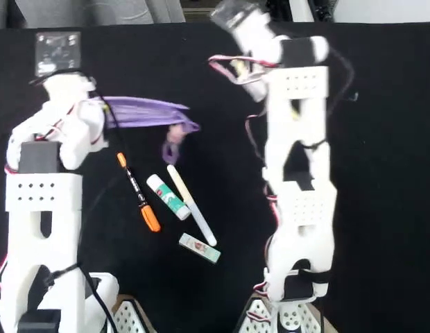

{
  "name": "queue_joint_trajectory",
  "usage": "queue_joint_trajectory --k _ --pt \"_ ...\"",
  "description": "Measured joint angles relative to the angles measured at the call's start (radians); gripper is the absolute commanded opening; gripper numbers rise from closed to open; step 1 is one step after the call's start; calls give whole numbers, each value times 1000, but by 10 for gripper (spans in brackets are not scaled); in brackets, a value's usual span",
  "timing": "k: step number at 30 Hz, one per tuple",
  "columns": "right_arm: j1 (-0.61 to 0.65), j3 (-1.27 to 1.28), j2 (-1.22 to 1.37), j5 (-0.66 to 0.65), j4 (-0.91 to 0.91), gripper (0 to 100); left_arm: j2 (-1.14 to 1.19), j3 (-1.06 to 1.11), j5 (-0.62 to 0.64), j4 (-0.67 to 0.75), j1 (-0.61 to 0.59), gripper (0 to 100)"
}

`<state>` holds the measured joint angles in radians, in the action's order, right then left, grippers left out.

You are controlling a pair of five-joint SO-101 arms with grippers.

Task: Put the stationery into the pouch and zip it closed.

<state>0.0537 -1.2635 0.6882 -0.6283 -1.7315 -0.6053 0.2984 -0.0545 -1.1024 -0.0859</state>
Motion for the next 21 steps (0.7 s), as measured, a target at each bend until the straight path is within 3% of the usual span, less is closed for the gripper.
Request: queue_joint_trajectory --k 11,21 --pt "-84 -359 -3 204 0 11 41 -112 112 -71 218 27" --pt "-77 -365 -192 413 -3 11 180 -126 112 -68 222 28"
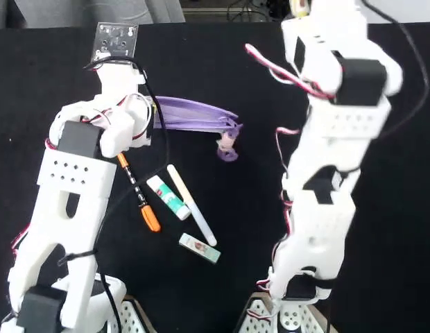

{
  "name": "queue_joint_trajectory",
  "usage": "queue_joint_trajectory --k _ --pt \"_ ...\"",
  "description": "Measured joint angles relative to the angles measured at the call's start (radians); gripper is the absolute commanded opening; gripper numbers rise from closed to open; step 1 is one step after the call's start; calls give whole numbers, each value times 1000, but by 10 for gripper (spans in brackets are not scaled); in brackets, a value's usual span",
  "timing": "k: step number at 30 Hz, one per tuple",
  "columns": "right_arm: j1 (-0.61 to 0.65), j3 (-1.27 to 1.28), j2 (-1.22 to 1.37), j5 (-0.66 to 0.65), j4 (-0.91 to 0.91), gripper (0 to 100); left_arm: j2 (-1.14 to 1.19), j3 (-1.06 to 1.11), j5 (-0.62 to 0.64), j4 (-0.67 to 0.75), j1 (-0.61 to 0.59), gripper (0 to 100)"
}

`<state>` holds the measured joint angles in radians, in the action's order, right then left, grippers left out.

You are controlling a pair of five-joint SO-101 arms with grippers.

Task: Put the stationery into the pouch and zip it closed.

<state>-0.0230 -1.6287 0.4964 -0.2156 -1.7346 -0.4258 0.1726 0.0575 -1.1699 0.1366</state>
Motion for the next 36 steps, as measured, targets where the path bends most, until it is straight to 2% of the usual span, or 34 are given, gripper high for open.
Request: queue_joint_trajectory --k 10,20,27,36 --pt "37 37 -347 104 0 11 6 -6 2 0 0 28" --pt "258 548 -786 104 8 11 6 -6 2 0 3 28" --pt "288 947 -930 104 230 11 6 -8 46 0 5 28" --pt "316 1565 -1096 107 752 11 -20 8 48 -5 6 28"
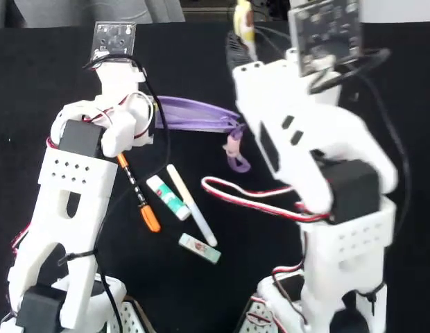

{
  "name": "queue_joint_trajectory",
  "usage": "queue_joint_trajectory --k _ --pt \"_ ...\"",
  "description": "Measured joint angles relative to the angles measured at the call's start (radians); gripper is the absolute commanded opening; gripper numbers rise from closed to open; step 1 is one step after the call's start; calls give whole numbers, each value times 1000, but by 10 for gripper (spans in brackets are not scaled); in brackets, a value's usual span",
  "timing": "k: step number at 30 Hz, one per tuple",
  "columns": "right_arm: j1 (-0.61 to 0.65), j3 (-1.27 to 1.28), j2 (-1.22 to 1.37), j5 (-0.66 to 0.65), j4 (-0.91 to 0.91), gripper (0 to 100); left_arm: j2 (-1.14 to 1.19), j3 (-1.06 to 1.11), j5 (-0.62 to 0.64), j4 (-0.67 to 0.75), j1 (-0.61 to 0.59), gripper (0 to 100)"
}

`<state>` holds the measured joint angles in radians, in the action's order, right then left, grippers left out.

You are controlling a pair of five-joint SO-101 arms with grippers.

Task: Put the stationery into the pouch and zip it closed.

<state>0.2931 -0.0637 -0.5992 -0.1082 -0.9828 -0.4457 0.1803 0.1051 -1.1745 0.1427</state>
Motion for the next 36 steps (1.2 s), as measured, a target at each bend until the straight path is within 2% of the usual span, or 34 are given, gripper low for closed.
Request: queue_joint_trajectory --k 4,10,17,26,36 --pt "52 203 -91 0 207 11 -58 81 0 52 0 28" --pt "132 439 -169 0 491 11 -180 287 0 227 0 28" --pt "199 690 -256 2 740 11 -218 319 0 245 2 28" --pt "272 833 -494 2 799 11 -172 313 0 247 2 28" --pt "282 950 -519 2 806 11 -110 273 0 258 2 28"
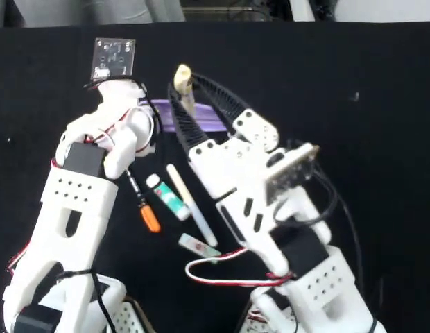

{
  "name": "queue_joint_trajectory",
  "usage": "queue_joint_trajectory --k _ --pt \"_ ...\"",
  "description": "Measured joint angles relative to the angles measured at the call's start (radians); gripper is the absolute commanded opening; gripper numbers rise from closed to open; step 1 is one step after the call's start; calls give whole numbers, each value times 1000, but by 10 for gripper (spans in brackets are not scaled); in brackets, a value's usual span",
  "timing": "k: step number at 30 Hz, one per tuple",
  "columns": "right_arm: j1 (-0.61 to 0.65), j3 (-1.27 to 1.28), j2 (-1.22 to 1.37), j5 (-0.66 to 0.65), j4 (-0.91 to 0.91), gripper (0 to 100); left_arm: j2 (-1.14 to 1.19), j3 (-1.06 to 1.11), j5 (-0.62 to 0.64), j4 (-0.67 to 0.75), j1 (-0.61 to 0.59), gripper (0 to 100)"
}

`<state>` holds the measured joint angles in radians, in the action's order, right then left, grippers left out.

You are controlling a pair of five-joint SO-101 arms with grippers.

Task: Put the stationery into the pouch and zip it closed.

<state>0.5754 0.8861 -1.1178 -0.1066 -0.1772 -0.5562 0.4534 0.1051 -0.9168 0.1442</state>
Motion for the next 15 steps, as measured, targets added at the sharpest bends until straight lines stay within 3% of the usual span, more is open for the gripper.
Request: queue_joint_trajectory --k 5,15 --pt "3 91 0 0 35 11 -2 0 0 0 0 28" --pt "3 376 -5 -46 437 11 12 6 0 -2 -3 28"
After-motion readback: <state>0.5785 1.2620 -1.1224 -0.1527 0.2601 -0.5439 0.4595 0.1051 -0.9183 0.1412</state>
